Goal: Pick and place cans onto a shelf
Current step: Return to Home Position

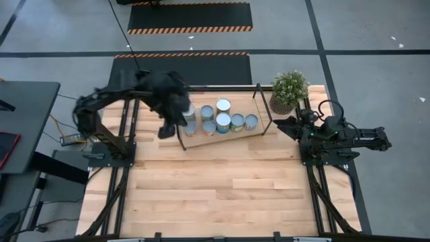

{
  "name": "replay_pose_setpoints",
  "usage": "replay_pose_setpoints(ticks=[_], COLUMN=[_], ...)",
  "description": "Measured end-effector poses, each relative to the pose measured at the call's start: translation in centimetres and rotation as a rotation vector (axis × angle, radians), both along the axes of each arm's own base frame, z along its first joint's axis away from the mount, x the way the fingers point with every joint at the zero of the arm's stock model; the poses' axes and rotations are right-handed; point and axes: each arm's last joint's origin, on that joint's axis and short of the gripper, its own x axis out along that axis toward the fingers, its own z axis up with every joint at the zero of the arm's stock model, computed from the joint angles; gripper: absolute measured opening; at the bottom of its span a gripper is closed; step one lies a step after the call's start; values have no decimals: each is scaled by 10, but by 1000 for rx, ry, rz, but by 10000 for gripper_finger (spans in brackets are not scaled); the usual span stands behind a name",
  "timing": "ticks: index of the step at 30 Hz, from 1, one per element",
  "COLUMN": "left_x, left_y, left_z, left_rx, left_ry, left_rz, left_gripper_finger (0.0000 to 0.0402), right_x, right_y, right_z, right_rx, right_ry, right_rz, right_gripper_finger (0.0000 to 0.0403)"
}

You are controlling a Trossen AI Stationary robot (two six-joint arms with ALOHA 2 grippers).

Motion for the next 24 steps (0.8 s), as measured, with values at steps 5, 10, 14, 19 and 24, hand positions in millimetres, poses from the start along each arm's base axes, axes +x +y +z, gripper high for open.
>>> replay_pose_setpoints(ticks=[5, 10, 14, 19, 24], left_x=[-25, -60, -88, -111, -133], left_y=[2, -16, -30, -36, -39], left_z=[22, 37, 28, -22, -70], left_rx=[92, 161, 157, 75, -88], left_ry=[-104, -155, -302, -486, -705], left_rz=[163, 219, 233, 317, 374], left_gripper_finger=[2, 2, 2, 2, 2], right_x=[1, 4, 7, 8, 9], right_y=[1, 1, 0, -2, -2], right_z=[-12, -29, -41, -46, -50], right_rx=[66, 158, 236, 252, 157], right_ry=[-8, 29, 42, 40, 102], right_rz=[33, 41, 1, -39, -53], right_gripper_finger=[347, 347, 347, 347, 347])
